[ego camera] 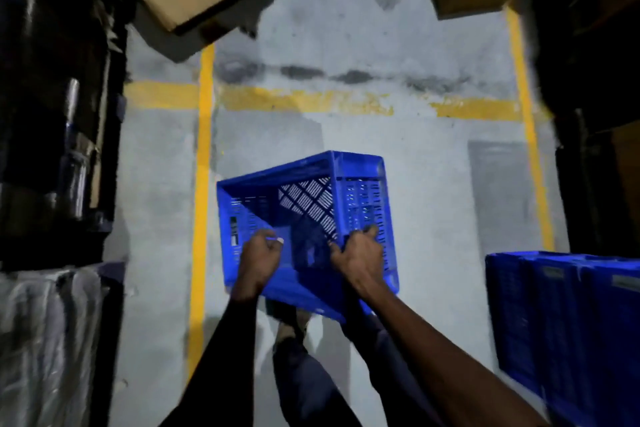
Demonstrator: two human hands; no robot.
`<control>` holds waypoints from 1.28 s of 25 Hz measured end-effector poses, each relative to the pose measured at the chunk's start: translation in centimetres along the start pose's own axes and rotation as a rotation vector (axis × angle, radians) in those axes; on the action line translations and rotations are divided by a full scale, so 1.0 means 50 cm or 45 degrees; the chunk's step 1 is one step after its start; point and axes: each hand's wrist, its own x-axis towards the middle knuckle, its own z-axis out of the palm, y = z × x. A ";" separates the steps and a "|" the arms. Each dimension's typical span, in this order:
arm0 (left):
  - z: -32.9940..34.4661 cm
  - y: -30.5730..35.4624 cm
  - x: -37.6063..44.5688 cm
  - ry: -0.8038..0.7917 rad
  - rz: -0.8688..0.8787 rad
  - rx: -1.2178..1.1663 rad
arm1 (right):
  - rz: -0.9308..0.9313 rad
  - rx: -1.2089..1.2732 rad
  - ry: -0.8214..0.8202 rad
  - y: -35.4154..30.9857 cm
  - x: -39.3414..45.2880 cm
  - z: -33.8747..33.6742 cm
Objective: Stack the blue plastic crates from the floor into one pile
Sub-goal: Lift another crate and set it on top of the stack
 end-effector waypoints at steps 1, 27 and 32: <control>0.001 0.027 -0.045 -0.031 0.034 0.040 | 0.017 0.002 0.043 0.034 -0.050 -0.040; 0.310 0.307 -0.674 -0.198 1.203 0.666 | 1.041 0.852 1.314 0.703 -0.991 -0.154; 0.395 0.286 -0.741 -0.177 1.305 0.684 | 1.160 0.947 1.470 0.758 -1.081 -0.111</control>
